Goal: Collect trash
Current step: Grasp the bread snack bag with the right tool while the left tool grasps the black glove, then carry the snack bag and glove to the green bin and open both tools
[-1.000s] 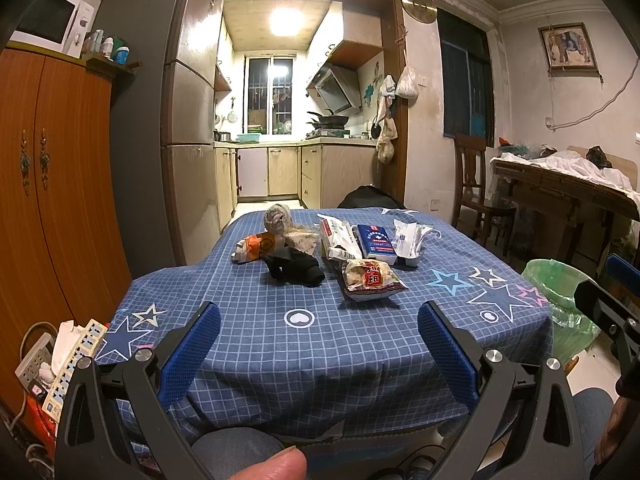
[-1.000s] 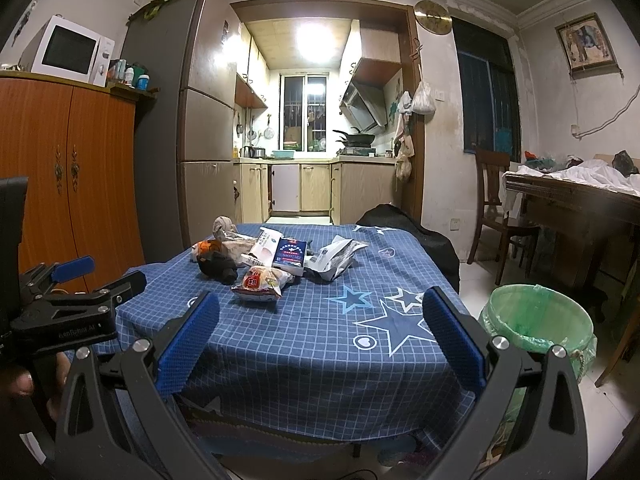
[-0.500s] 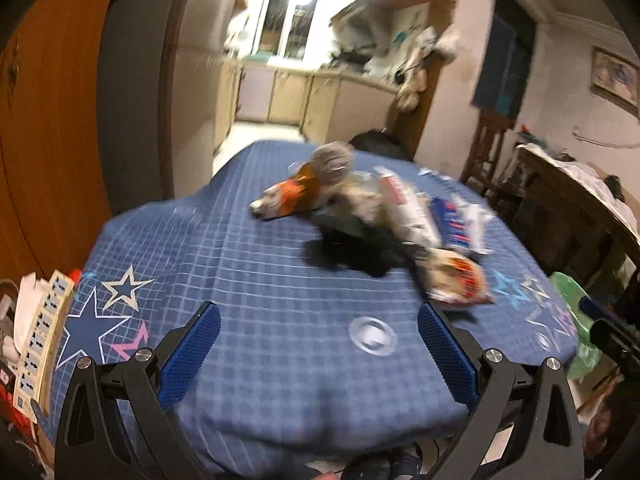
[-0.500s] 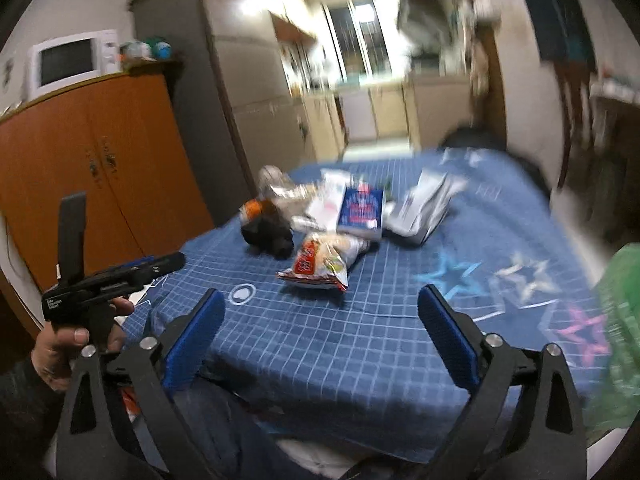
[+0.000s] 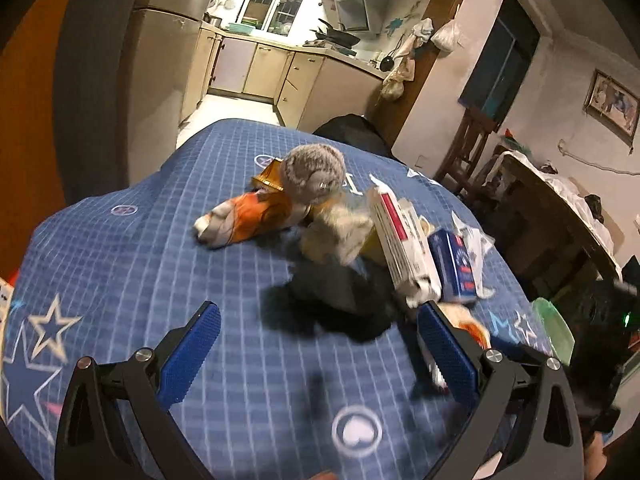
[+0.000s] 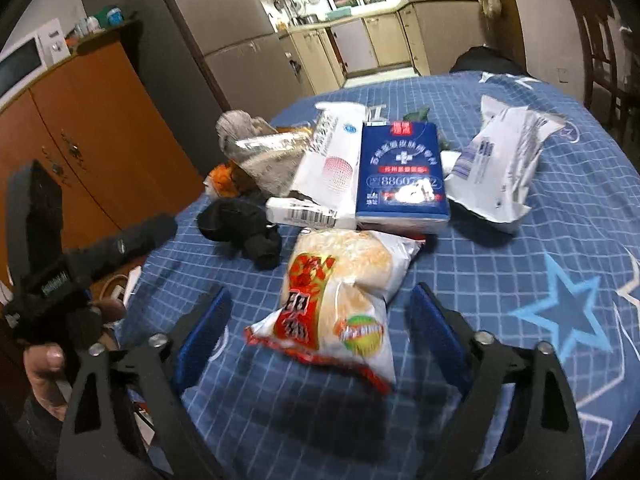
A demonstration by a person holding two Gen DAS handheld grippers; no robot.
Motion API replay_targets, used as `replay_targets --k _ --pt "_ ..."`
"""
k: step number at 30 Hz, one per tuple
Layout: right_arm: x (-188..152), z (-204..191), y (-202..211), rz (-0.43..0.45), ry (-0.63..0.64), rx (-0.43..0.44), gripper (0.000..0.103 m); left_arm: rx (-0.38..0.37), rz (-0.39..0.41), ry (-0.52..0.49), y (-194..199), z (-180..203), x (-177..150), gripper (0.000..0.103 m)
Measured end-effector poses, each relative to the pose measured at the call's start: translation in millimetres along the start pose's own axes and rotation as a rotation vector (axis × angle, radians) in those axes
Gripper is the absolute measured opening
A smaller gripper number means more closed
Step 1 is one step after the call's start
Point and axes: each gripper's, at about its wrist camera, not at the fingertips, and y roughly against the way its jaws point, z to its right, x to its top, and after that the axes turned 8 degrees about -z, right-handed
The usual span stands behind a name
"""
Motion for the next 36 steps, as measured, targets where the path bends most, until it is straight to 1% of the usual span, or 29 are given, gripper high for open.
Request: replay_targets --k 1,2,3,4,5,9,11,12,13,14,16,19,22,24,27,30,36 --pt "0.6 3.1 -3.8 -0.010 -0.002 -0.011 0.064 -0.005 -0.006 0.006 -5.4 -0.4 4.0 0.098" --pt "0.5 7.6 -5.4 -0.019 -0.010 -0.024 0.057 -0.016 -0.014 0.016 -11.0 -1.4 7.7 0.098" --pt "-1.6 11.4 -4.7 -0.022 -0.019 -0.008 0.056 -0.026 -0.020 0.020 -13.8 -0.4 9.2 0.098" --pt "-3.1 12.9 -3.3 -0.020 -0.022 0.000 0.049 -0.037 -0.030 0.017 -19.5 0.9 10.8 0.098" --pt "-5.1 12.8 0.0 -0.016 -0.021 0.001 0.047 -0.035 -0.039 0.010 -23.4 1.4 11.2 0.098" --pt "-16.5 15.2 20.8 0.028 -0.035 0.008 0.046 -0.031 -0.065 0.004 -41.0 5.5 10.9 0.098" --pt "-25.6 18.0 34.6 0.050 -0.049 0.016 0.045 -0.029 -0.067 0.005 -48.0 7.9 9.3 0.095" --pt "-31.1 19.1 40.6 0.060 -0.052 0.013 0.045 -0.033 -0.075 0.008 -51.6 9.6 9.6 0.089" --pt "-33.2 17.8 43.3 0.065 -0.053 0.009 0.045 -0.038 -0.085 0.011 -55.7 11.5 9.6 0.080" --pt "-38.3 18.3 47.5 0.071 -0.056 0.003 0.046 -0.043 -0.095 0.011 -59.6 14.1 9.7 0.076" --pt "-46.3 20.2 52.1 0.082 -0.058 -0.010 0.046 -0.029 -0.102 -0.002 -65.3 20.0 8.5 0.062" --pt "-51.2 21.1 56.5 0.094 -0.060 -0.031 0.046 -0.035 -0.094 -0.011 -65.1 27.2 5.9 0.056" --pt "-52.6 19.6 64.5 0.116 -0.042 -0.058 0.046 -0.020 -0.080 -0.012 -60.4 29.8 2.5 0.053" --pt "-52.6 16.0 73.0 0.142 -0.019 -0.082 0.046 -0.005 -0.054 -0.010 -51.0 31.5 -0.8 0.052" --pt "-47.7 12.8 81.6 0.180 0.012 -0.118 0.046 0.018 0.005 -0.027 -26.7 38.7 -6.5 0.052" --pt "-45.4 5.0 97.4 0.234 0.058 -0.177 0.046 0.050 0.047 -0.068 0.9 56.4 -14.0 0.052" --pt "-40.1 1.9 128.9 0.325 0.107 -0.261 0.046 0.065 0.115 -0.156 41.4 100.4 -22.4 0.052"
